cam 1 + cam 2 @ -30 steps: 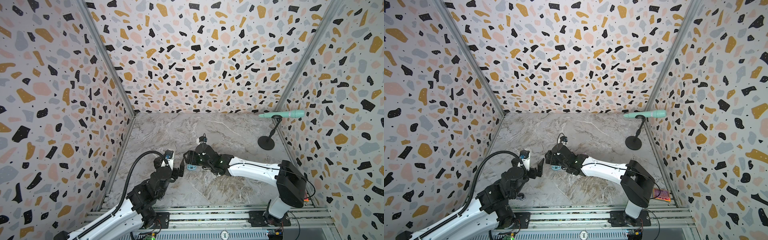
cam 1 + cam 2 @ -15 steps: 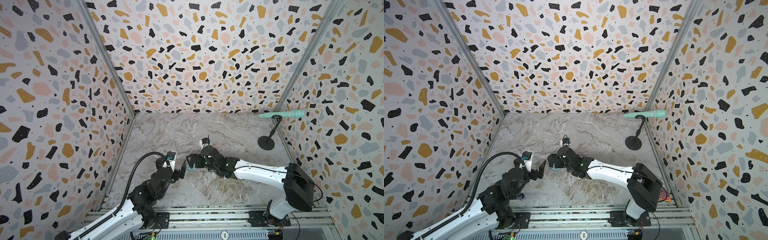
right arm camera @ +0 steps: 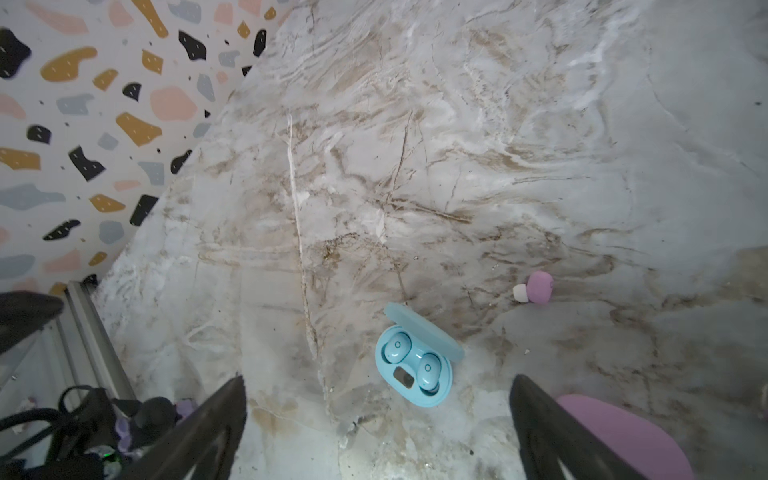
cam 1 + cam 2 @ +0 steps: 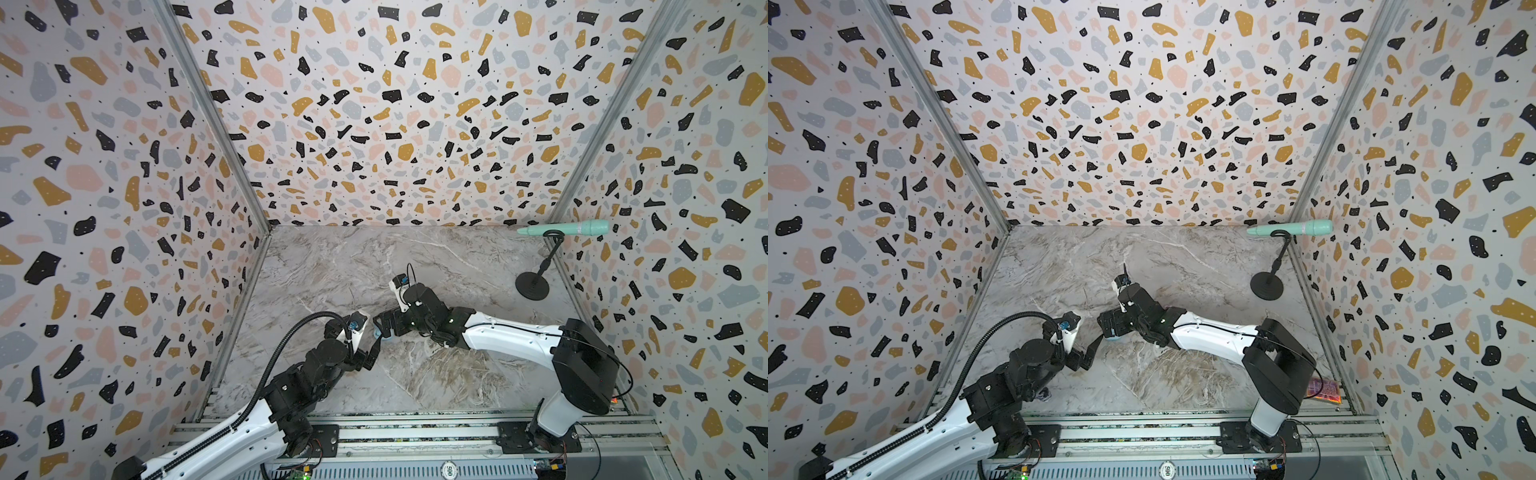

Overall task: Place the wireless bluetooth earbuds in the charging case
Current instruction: 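Raise the right gripper and move it toward the case lid while the left arm shifts, then push the light-blue case lid down shut with the right gripper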

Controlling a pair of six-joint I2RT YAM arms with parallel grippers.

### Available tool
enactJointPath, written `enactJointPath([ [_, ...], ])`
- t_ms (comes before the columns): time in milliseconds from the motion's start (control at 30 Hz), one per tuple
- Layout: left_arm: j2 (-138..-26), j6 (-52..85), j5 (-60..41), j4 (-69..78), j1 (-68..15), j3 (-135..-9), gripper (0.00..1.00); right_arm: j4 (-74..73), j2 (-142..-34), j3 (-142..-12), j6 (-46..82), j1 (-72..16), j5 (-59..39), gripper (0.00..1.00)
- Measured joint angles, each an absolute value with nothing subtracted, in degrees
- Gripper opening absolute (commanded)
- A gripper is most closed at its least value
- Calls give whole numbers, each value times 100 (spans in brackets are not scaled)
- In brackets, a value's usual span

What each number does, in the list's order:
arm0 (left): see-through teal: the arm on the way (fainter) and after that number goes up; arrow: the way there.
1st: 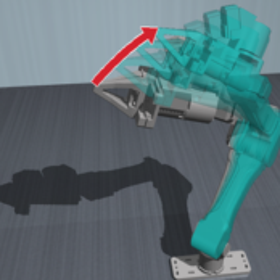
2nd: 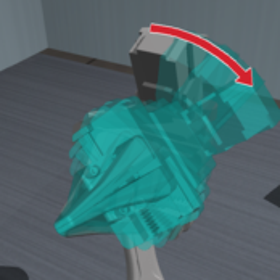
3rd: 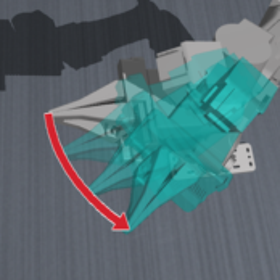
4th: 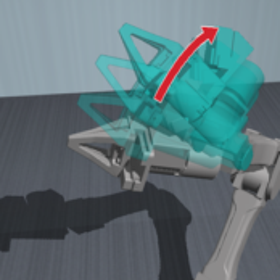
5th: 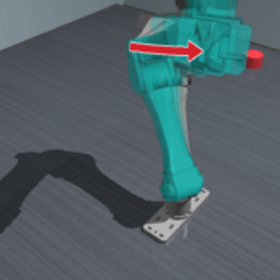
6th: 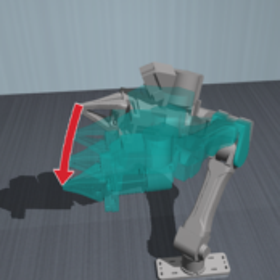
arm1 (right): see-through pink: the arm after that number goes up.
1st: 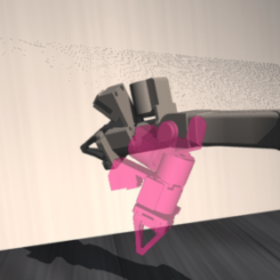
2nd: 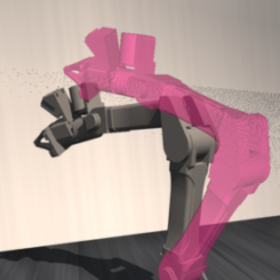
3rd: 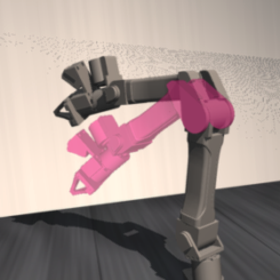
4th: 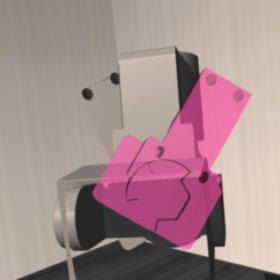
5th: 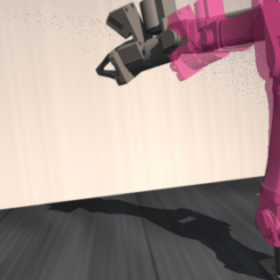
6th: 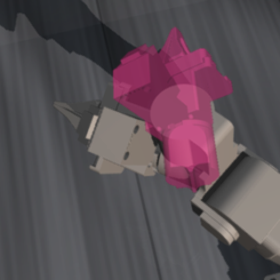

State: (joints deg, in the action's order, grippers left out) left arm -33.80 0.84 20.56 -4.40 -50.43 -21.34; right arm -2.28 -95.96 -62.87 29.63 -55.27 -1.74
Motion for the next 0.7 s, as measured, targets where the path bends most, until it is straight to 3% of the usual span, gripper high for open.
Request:
enactJointPath([
  [700, -3030, 89, 2635, -163, -5059, -2097, 100, -75, -10702, -7011, 2274, -5074, -1507, 100],
])
